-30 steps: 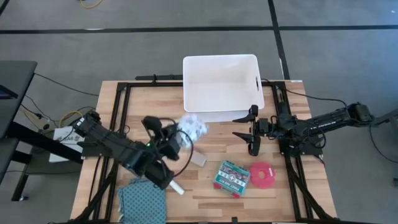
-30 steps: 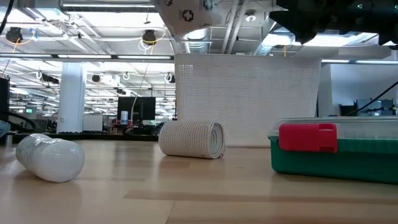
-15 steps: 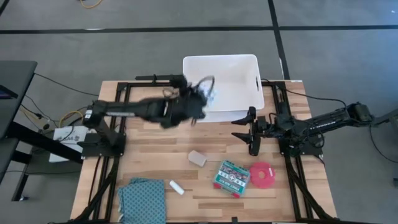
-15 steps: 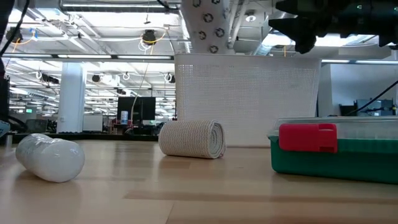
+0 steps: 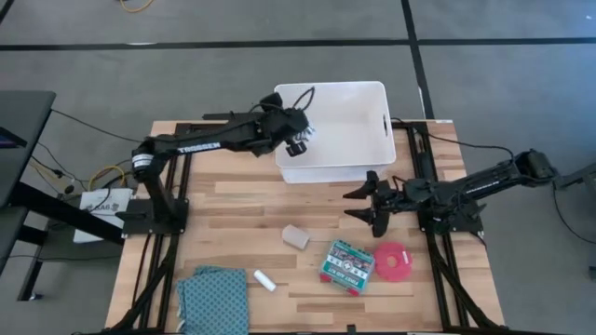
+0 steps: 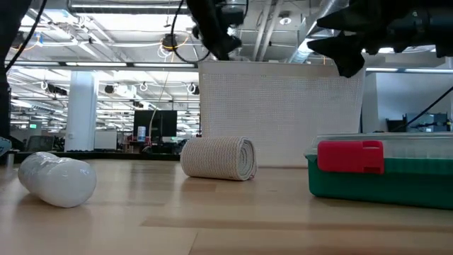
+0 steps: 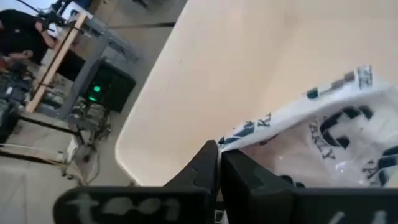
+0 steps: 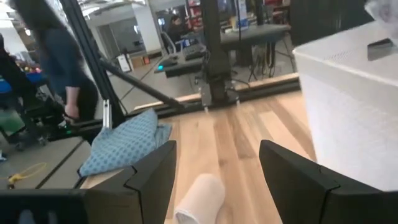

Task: Pick & place medical supplies in basket/bin
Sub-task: Put the white mailer bag into the white bin

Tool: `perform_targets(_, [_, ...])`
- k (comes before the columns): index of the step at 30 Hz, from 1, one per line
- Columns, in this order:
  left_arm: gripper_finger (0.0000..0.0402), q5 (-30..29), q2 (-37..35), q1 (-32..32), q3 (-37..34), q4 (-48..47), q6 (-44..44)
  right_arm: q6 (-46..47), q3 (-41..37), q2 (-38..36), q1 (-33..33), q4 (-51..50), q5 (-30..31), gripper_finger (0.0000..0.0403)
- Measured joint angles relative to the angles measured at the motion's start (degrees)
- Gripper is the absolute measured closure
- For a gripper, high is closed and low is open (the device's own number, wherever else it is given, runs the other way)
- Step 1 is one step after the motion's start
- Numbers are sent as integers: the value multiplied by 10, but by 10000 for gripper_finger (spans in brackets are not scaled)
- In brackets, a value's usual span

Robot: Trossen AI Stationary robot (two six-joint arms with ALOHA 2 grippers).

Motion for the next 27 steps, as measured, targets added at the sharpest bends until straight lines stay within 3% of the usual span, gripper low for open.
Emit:
perform_targets(5, [401,8,32,12,-29,43,0,0,0,22,1,4,0,178])
perform_targets(8, [401,-20,63,15,-31,54,1,0,1,29,-6,14,3,178])
perform_targets(14, [392,-18,109,17,-30,71,49,0,0,33,-10,9,3,178])
perform_targets(18, [363,-11,118,18,-30,58,56,0,0,33,-10,8,2,178])
perform_targets(22, [323,36,115,19,-30,50,15,0,0,33,-10,8,2,178])
perform_targets(27, [282,17,111,12,-30,52,59,-1,0,33,-10,8,2,178])
